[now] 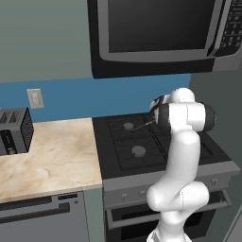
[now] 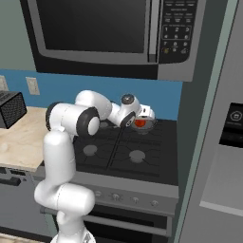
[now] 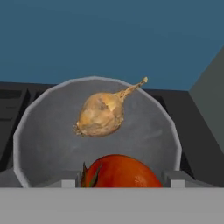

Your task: Place the pan on the rear right burner on the stove. Then place the tomato and the onion in the pan and turn on the rear right burner.

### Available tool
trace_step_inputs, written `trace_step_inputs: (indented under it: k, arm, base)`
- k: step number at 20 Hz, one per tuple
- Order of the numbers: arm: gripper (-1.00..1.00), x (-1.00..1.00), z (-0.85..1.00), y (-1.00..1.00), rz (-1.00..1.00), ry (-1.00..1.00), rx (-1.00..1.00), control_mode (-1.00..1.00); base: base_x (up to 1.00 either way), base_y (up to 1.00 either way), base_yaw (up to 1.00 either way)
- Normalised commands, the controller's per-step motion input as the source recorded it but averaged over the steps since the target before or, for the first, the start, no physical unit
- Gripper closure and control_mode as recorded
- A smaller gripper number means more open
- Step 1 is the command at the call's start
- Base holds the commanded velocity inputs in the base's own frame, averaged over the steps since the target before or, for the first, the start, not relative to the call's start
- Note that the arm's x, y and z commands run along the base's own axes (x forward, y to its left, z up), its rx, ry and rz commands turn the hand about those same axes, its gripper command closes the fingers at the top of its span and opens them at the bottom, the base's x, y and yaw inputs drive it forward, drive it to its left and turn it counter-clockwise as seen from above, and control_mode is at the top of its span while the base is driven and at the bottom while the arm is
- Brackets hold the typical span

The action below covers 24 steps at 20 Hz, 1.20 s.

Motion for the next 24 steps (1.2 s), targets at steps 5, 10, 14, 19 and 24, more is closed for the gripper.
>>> trace_step_inputs:
  k: [5,10,14,19,24]
  arm:
    - [1.0,0.14,-0.2,-0.01,0.0,0.0,0.0,-1.0]
    - [1.0,0.22,-0.14,-0.02,0.0,0.0,0.0,-1.0]
    - [1.0,0.31,-0.11,-0.02,0.0,0.0,0.0,-1.0]
    - [1.0,0.31,-0.09,-0.04,0.0,0.0,0.0,-1.0]
    - [-1.0,0.03,-0.07,0.0,0.0,0.0,0.0,-1.0]
  base:
    - [0.0,0.0,0.0]
    - [0.0,0.0,0.0]
    - [0.0,0.0,0.0]
    - [0.0,0.0,0.0]
    - [0.0,0.0,0.0]
